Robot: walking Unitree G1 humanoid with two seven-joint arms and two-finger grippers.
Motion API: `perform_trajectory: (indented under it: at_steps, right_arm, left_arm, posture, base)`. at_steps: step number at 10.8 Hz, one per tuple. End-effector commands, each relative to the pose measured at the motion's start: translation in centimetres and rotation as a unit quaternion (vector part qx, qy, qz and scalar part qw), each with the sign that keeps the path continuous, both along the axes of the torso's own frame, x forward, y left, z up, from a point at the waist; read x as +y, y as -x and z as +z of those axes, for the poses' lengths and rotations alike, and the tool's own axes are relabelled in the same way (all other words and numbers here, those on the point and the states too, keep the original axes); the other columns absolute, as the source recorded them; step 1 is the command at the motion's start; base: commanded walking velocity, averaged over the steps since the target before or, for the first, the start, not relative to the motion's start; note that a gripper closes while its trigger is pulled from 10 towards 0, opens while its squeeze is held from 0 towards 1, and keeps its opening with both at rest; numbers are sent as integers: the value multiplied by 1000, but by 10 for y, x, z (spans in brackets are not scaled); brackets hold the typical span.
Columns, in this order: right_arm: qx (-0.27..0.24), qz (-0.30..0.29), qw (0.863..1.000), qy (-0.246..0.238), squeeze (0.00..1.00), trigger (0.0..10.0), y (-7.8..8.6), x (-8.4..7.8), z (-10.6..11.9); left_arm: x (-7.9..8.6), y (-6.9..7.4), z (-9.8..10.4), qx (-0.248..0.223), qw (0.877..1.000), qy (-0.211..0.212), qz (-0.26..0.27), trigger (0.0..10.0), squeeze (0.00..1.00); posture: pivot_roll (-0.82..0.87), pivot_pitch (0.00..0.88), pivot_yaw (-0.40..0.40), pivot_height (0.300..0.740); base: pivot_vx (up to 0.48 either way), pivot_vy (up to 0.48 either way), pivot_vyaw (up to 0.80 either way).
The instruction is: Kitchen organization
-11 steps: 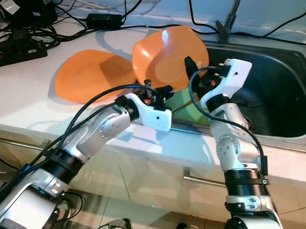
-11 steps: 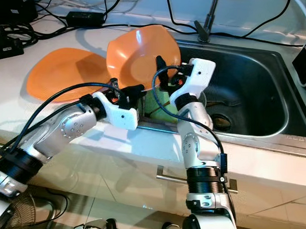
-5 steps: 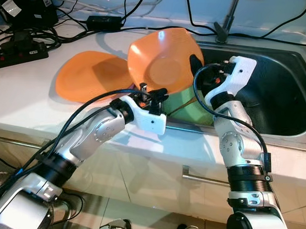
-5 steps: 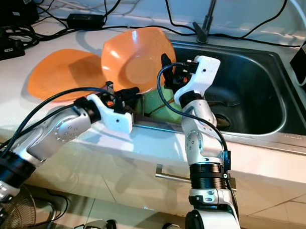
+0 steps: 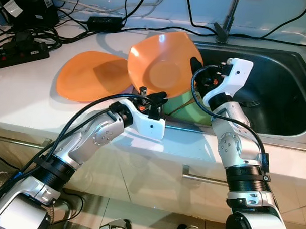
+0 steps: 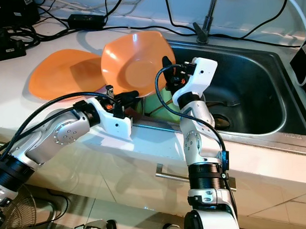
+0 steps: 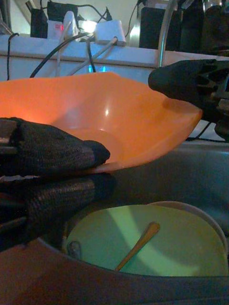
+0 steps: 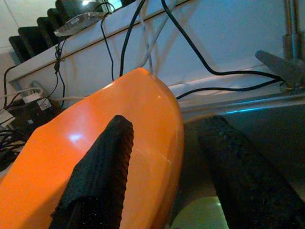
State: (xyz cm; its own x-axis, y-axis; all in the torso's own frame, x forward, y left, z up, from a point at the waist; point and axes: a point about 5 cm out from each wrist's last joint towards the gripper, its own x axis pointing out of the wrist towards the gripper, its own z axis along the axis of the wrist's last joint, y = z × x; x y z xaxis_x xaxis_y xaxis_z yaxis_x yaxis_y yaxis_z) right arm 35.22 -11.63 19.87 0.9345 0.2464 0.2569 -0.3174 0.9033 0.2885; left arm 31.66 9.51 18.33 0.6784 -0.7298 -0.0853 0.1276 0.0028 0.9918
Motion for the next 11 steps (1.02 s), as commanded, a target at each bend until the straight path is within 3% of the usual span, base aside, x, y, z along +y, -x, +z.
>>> perform_trajectory:
  at_steps: [1, 11]
  right_arm:
    - [5, 12, 1000, 9, 0, 0, 0, 4, -2]
    - [20, 38, 999, 21, 0, 0, 2, 12, -9]
  left_arm:
    - [2, 2, -3, -3, 1000, -15, -1, 10000, 0]
    - [5, -5, 23, -101, 995, -12, 17, 10000, 0]
  posture:
    - [78, 66, 25, 740]
    - [82, 85, 16, 740]
  base:
    - [0, 0, 0]
    - [0, 0, 0]
